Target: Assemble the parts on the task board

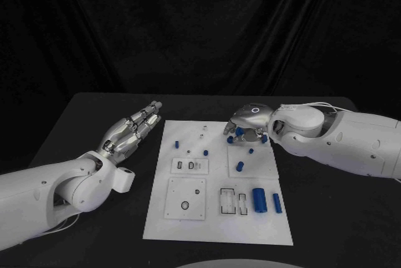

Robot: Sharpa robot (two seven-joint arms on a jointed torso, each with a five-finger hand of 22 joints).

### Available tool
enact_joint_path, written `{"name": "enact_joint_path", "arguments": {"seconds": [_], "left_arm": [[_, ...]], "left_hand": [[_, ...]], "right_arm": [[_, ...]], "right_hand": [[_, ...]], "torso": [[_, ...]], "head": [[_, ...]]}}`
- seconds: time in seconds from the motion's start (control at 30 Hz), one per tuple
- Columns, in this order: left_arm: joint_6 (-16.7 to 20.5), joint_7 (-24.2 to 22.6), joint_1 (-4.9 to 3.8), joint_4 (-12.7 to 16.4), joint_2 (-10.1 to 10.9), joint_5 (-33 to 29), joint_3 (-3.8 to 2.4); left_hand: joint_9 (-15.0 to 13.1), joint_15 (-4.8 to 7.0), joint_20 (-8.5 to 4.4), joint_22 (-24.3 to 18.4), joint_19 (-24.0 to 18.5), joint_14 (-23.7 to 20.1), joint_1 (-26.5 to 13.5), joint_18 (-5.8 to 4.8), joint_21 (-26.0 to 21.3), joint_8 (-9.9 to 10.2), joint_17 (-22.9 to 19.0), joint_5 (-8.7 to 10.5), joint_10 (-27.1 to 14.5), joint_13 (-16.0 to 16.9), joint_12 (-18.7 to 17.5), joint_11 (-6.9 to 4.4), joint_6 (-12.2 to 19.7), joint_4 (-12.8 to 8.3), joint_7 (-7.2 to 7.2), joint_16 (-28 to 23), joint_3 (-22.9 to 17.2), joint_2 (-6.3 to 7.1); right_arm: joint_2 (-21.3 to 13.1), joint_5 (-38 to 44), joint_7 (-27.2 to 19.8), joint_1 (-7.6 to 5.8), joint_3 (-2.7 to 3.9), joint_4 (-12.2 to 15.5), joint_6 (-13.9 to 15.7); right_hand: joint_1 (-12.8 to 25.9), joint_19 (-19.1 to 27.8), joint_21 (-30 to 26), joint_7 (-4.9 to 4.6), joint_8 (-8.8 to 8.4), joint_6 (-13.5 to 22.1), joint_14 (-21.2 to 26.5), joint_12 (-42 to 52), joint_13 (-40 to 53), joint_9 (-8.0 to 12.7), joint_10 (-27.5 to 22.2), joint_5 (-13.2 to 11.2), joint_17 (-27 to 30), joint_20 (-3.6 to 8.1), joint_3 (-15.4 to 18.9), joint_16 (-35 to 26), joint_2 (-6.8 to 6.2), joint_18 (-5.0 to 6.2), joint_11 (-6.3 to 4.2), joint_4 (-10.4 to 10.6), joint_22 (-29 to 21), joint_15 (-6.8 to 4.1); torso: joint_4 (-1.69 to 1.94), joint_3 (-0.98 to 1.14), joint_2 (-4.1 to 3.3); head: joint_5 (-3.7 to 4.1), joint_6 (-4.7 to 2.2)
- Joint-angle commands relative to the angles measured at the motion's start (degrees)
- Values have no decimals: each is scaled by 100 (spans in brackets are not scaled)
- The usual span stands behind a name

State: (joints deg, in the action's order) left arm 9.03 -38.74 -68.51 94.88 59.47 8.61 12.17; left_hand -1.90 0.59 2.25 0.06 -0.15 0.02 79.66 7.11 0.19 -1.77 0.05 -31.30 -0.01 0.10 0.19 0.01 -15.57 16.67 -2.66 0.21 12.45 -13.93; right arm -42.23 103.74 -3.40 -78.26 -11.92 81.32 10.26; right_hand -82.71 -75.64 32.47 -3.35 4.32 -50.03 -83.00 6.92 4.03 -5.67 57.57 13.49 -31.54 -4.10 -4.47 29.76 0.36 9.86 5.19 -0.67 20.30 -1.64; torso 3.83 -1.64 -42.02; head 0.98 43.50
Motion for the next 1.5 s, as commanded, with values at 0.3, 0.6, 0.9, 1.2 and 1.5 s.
{"name": "enact_joint_path", "arguments": {"seconds": [0.3,0.6,0.9,1.2,1.5], "left_arm": [[-227,-1689,-15,-68,-55,22,-5],[-292,-1629,-15,-113,-77,22,-5],[-327,-1600,-15,-145,-94,22,-5],[-359,-1562,-15,-186,-110,22,-5],[-381,-1529,-15,-216,-129,22,-4]], "left_hand": [[-5,-66,75,-6,15,-2,76,-16,-19,-22,-5,-52,1,-10,-19,90,-37,-20,-34,-21,-36,-22],[-6,-106,114,-6,15,-2,101,-20,-19,-22,-5,-70,1,-10,-19,118,-45,-27,-57,-21,-47,-21],[-6,-121,128,-6,15,-2,112,-19,-19,-22,-5,-79,1,-10,-19,128,-46,-31,-64,-21,-52,-21],[-5,-157,174,-6,15,-2,137,-13,-19,-20,-5,-92,1,-10,-19,149,-41,-35,-82,-21,-71,-30],[-8,-187,226,-6,15,-2,169,7,-19,-24,-5,-106,1,-10,-19,172,-62,-41,-101,-21,-101,-51]], "right_arm": [[32,383,27,63,5,-91,608],[68,402,10,130,5,-191,565],[97,404,-21,198,5,-261,538],[131,396,-94,274,5,-328,535],[190,360,-230,347,5,-411,641]], "right_hand": [[31,216,170,136,-50,20,142,-102,-1,-37,-421,45,-81,7,-195,90,-115,37,-25,-27,206,-7],[114,262,248,111,-41,-12,139,-6,35,-60,-403,-2,-123,-5,-241,152,-126,37,4,10,304,8],[181,302,336,82,-21,-97,129,153,80,-107,-269,-33,-169,-16,-313,221,-147,41,10,47,418,14],[184,348,420,31,-14,-181,136,263,93,-160,-138,47,-212,-16,-452,281,-169,49,-10,53,534,4],[156,448,546,-62,122,-606,166,363,66,-339,233,121,-256,29,-818,333,-208,58,-114,53,722,-58]], "torso": [[16,0,18],[1,-5,26],[2,2,36],[6,1,41],[8,0,45]], "head": [[35,37],[8,86],[13,142],[7,185],[13,207]]}}
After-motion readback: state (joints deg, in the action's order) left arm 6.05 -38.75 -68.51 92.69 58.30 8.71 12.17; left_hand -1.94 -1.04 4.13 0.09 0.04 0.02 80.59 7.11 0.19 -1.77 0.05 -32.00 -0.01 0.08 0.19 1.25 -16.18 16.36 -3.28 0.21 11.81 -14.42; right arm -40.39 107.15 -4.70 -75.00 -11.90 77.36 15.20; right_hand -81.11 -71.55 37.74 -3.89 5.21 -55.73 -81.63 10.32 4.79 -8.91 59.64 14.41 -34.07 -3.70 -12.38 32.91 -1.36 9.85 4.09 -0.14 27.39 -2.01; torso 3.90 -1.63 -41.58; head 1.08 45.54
